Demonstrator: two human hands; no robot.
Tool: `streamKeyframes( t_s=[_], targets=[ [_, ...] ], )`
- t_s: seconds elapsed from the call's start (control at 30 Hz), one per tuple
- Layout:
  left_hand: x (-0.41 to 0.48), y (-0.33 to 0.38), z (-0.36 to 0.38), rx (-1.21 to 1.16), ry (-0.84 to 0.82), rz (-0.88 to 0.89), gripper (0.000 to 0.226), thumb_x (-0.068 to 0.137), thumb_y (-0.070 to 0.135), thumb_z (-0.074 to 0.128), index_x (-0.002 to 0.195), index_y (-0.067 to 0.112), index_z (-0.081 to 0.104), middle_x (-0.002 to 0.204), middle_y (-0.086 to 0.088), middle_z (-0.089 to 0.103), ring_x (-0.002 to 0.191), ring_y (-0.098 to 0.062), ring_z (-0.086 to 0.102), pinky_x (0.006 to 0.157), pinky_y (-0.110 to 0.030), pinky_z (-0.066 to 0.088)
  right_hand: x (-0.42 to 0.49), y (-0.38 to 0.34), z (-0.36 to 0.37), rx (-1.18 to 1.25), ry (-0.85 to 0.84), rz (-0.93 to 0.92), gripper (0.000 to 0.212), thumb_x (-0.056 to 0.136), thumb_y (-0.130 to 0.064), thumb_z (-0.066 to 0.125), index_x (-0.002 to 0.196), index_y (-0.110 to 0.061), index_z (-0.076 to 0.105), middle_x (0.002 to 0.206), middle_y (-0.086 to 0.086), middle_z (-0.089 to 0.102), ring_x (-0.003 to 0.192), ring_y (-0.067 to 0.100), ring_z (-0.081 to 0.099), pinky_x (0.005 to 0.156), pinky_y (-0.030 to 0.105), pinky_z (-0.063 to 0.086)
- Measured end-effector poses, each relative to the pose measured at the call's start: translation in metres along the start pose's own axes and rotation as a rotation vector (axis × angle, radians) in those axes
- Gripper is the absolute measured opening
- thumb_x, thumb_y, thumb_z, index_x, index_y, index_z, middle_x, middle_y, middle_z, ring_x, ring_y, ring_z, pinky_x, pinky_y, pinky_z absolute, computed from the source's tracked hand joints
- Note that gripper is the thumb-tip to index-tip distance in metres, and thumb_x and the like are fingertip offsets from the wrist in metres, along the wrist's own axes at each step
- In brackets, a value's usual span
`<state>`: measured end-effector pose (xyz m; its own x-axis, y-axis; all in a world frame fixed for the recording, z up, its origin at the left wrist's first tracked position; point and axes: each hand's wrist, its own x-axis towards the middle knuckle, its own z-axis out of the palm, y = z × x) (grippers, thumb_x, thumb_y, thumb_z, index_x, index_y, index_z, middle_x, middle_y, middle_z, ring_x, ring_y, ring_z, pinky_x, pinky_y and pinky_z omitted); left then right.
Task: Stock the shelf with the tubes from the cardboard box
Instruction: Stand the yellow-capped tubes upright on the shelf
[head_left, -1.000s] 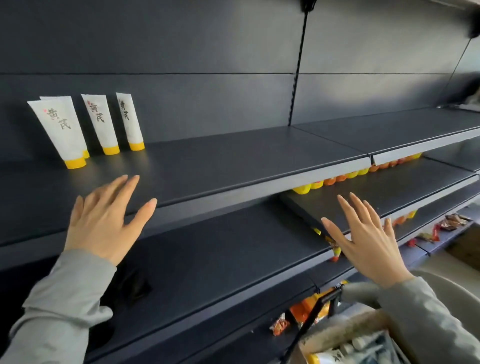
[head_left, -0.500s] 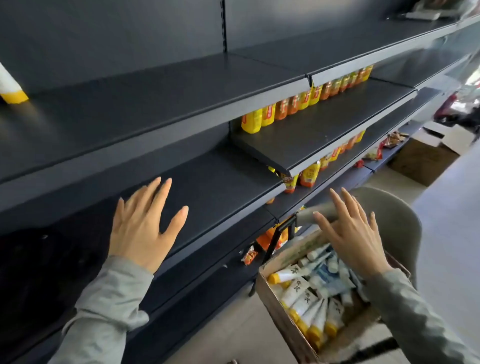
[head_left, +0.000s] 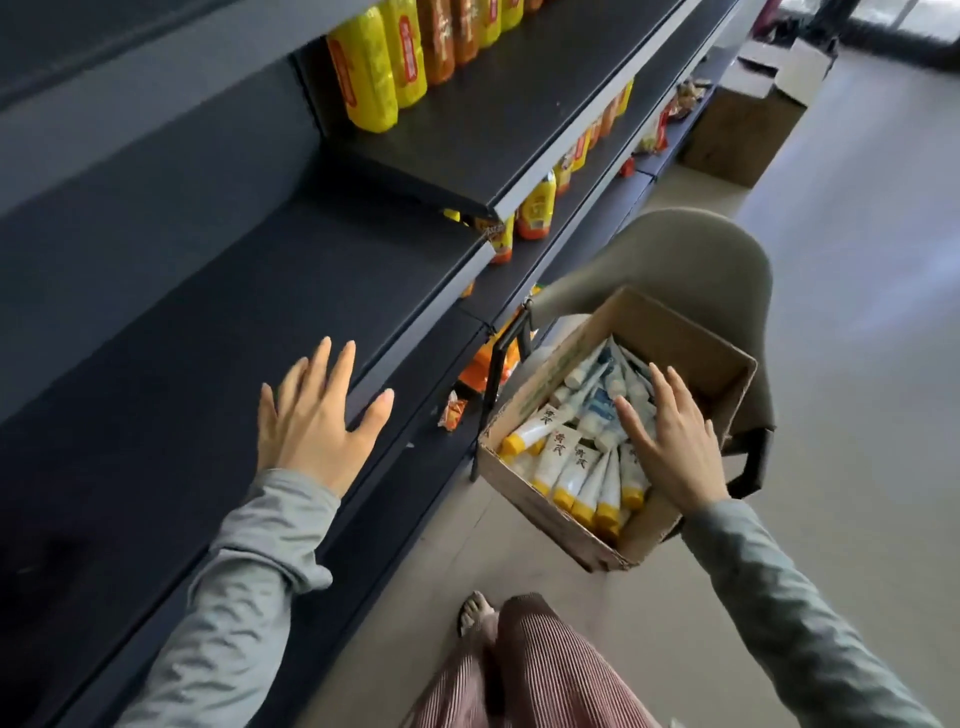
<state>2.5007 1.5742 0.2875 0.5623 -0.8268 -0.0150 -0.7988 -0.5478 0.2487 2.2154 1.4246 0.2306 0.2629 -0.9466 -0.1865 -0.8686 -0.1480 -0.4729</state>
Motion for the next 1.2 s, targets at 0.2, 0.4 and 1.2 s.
streamKeyframes(
  t_s=[0.2, 0.4, 1.2],
  targets=[
    [0.013, 0.006, 0.035, 0.024, -0.106, 0.038, 0.066, 0.089, 0.052, 0.040, 0.146, 0.023, 0.024, 0.156, 0.001, 0.019, 0.141, -0.023, 0.020, 0.115, -0.048, 0.009, 0.003, 0.032, 0.037, 0.053, -0.031, 0.164, 0.071, 0.093, -0.057, 0.038, 0.151, -0.022, 0.017, 0.159, 0.006, 0.015, 0.144, 0.027, 0.021, 0.114, 0.051, 0.024],
    [0.039, 0.016, 0.086, 0.043, -0.230, 0.069, 0.076, 0.082, 0.065, 0.024, 0.147, 0.027, 0.018, 0.156, 0.004, 0.015, 0.142, -0.019, 0.015, 0.116, -0.046, 0.006, 0.028, 0.051, 0.088, 0.107, -0.072, 0.225, 0.073, 0.091, -0.057, 0.042, 0.150, -0.019, 0.020, 0.157, 0.005, 0.019, 0.142, 0.025, 0.025, 0.113, 0.045, 0.028],
    [0.082, 0.027, 0.188, -0.287, -0.473, 0.094, 0.073, 0.075, 0.060, 0.029, 0.143, 0.033, 0.027, 0.149, 0.014, 0.030, 0.135, -0.008, 0.027, 0.105, -0.029, 0.026, 0.148, 0.025, 0.291, 1.035, -0.178, 0.937, 0.071, 0.083, -0.016, 0.068, 0.140, -0.010, 0.027, 0.139, 0.014, 0.042, 0.120, 0.034, 0.050, 0.089, 0.046, 0.052]
  ],
)
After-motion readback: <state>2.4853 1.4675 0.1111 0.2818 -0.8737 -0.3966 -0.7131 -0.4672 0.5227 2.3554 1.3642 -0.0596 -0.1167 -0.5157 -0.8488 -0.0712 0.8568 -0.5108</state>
